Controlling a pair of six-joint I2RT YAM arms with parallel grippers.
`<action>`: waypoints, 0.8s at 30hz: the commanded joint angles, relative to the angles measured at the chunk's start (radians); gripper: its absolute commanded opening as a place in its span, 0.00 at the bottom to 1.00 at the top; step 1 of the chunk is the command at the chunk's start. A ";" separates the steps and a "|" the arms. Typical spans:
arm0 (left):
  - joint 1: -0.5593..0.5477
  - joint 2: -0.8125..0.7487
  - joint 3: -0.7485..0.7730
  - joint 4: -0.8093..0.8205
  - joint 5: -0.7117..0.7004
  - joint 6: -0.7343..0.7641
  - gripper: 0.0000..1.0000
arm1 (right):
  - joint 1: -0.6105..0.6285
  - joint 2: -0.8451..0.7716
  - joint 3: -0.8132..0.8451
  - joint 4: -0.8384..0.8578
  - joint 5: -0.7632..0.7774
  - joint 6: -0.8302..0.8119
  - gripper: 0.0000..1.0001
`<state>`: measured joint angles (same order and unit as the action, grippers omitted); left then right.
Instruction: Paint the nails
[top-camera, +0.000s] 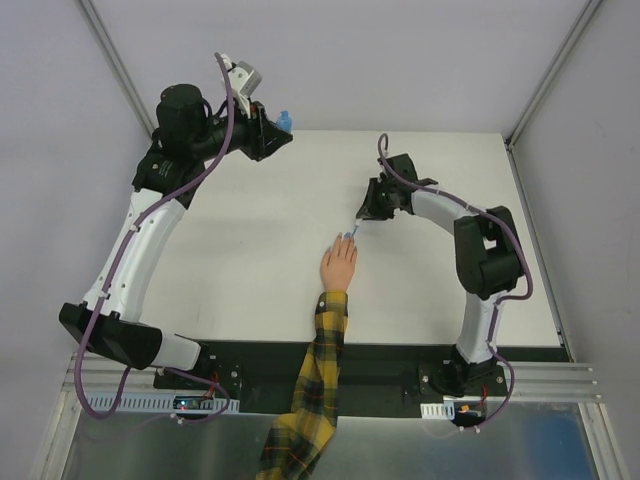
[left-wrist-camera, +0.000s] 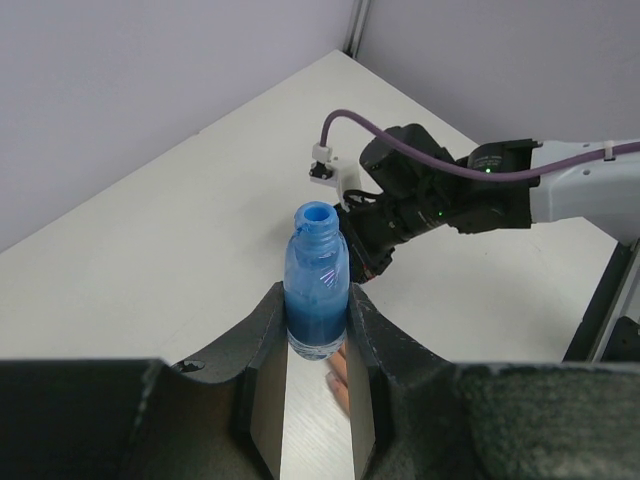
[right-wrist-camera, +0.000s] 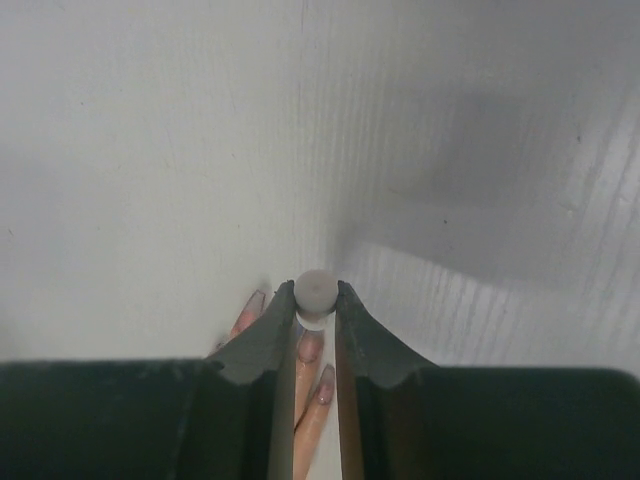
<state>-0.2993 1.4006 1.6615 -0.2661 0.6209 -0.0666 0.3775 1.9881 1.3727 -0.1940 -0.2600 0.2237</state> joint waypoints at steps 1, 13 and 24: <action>0.009 -0.064 -0.034 0.050 0.013 -0.041 0.00 | -0.011 -0.169 0.008 -0.062 0.050 -0.027 0.01; -0.001 -0.178 -0.166 0.051 0.075 -0.124 0.00 | -0.015 -0.465 0.213 -0.355 -0.022 -0.149 0.00; -0.129 -0.184 -0.232 0.051 0.230 0.022 0.00 | 0.050 -0.526 0.554 -0.532 -0.324 -0.167 0.00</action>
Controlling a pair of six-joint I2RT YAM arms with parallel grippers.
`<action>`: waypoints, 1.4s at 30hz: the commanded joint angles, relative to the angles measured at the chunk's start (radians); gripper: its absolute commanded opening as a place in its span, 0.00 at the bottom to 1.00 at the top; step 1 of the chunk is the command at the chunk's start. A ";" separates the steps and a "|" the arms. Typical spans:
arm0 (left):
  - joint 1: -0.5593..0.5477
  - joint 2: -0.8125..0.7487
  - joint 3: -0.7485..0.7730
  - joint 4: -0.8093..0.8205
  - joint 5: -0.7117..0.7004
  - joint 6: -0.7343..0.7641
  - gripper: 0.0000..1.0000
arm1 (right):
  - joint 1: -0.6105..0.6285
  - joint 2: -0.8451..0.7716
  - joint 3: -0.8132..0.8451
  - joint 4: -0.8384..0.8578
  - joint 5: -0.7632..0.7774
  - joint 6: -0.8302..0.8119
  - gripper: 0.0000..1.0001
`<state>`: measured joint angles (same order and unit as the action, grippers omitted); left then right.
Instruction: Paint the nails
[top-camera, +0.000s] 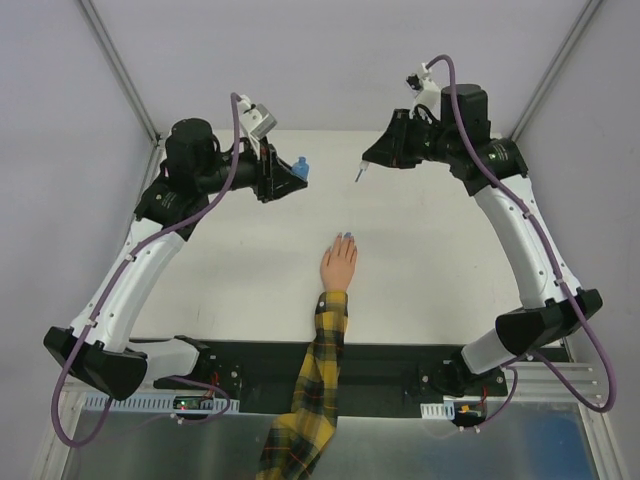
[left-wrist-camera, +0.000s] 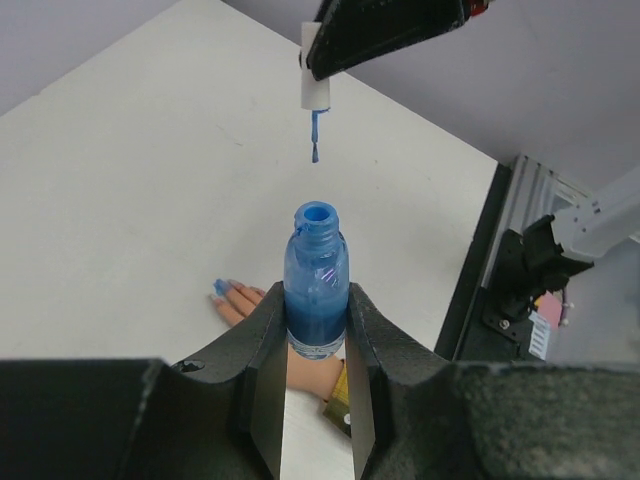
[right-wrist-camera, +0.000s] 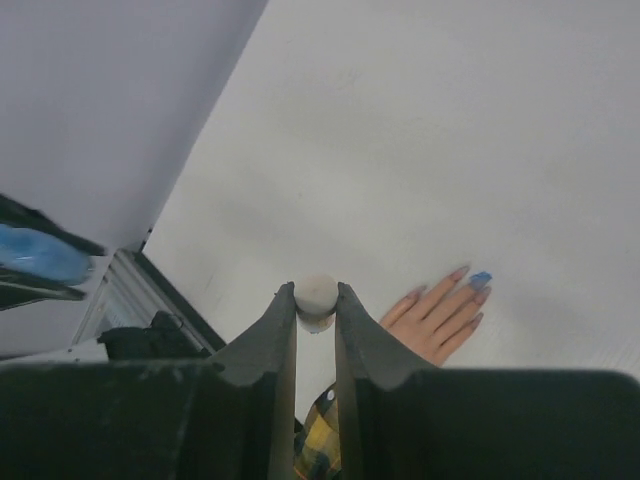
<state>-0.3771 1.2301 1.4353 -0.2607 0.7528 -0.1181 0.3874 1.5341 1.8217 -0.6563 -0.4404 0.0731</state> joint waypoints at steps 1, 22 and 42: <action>-0.062 -0.011 -0.006 0.046 0.097 0.078 0.00 | 0.056 -0.081 0.137 -0.068 -0.141 -0.015 0.00; -0.183 0.016 -0.012 0.029 0.105 0.109 0.00 | 0.142 -0.132 0.220 0.001 -0.103 0.047 0.00; -0.200 0.031 0.004 0.017 0.095 0.132 0.00 | 0.171 -0.083 0.223 0.012 -0.118 0.065 0.00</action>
<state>-0.5694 1.2575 1.4204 -0.2703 0.8299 -0.0303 0.5507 1.4437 2.0167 -0.6846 -0.5545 0.1215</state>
